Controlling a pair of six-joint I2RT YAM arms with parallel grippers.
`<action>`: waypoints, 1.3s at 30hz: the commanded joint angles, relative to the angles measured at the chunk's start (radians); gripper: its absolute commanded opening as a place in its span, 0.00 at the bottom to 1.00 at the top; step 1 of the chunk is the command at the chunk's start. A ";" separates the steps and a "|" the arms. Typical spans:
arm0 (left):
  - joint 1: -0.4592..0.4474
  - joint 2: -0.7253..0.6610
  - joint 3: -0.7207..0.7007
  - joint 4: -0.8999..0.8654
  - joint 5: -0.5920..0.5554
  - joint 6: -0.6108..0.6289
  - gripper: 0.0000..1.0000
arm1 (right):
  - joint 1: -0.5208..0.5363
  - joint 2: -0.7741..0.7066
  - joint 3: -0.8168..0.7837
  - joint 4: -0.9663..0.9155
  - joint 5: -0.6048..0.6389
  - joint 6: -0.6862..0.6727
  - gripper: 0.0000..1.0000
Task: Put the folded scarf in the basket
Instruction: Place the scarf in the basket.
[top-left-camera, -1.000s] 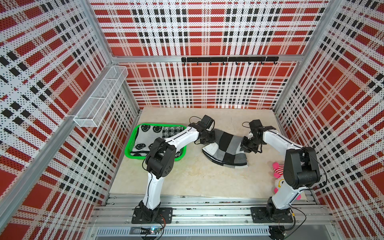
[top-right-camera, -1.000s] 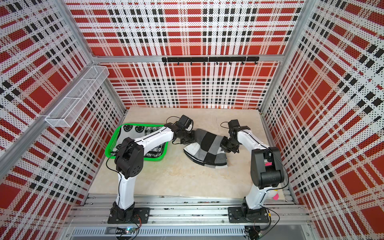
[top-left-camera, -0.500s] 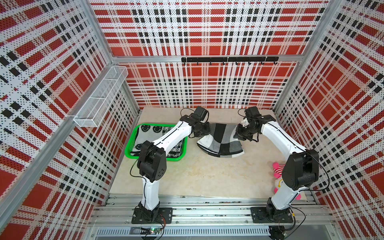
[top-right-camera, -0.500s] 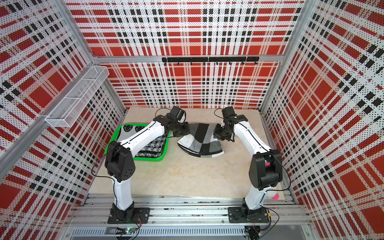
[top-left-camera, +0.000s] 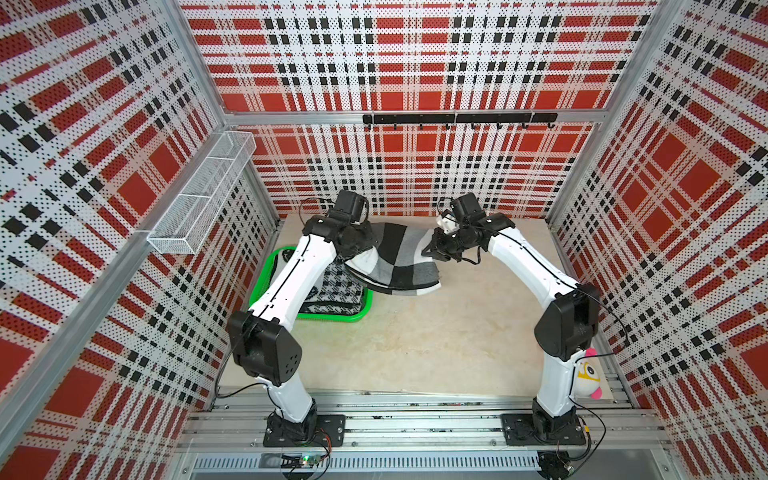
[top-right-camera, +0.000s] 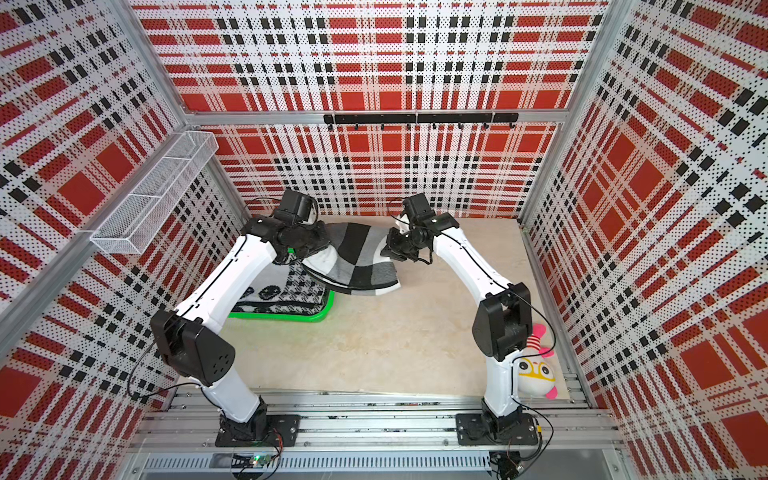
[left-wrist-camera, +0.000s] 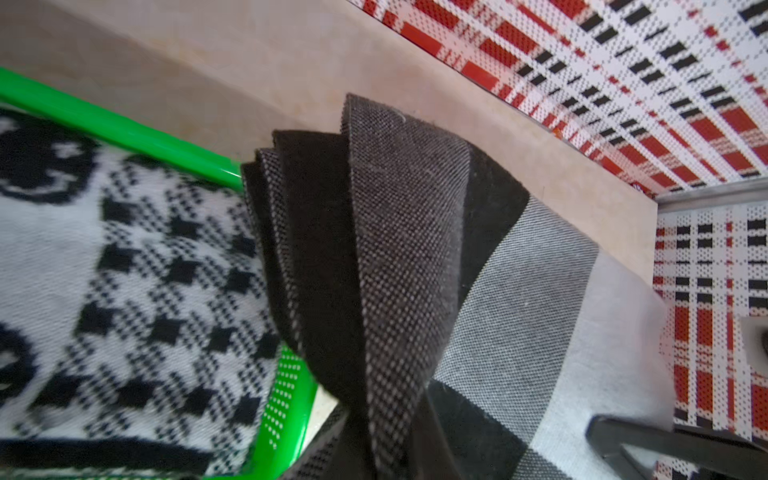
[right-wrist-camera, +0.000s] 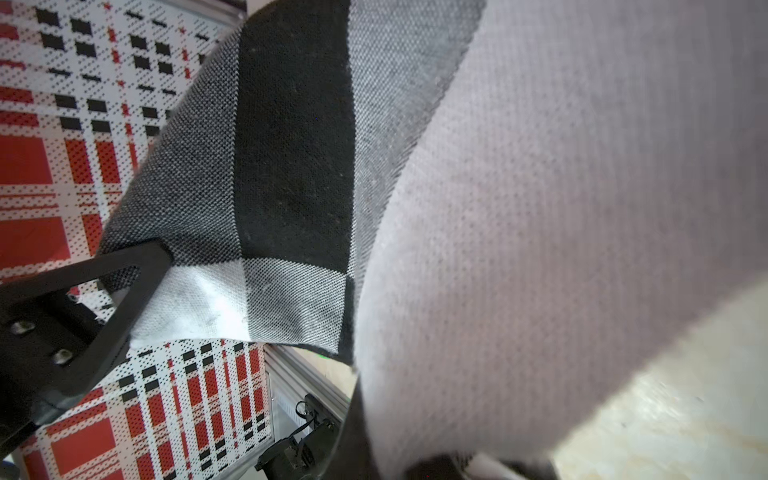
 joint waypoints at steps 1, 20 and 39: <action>0.077 -0.068 -0.036 -0.028 -0.078 0.020 0.00 | 0.060 0.088 0.123 0.017 -0.079 0.025 0.00; 0.327 -0.123 -0.100 -0.006 -0.328 0.046 0.00 | 0.217 0.471 0.474 0.218 -0.334 0.235 0.00; 0.473 -0.150 -0.424 0.208 -0.337 0.092 0.00 | 0.264 0.586 0.454 0.135 -0.238 0.201 0.00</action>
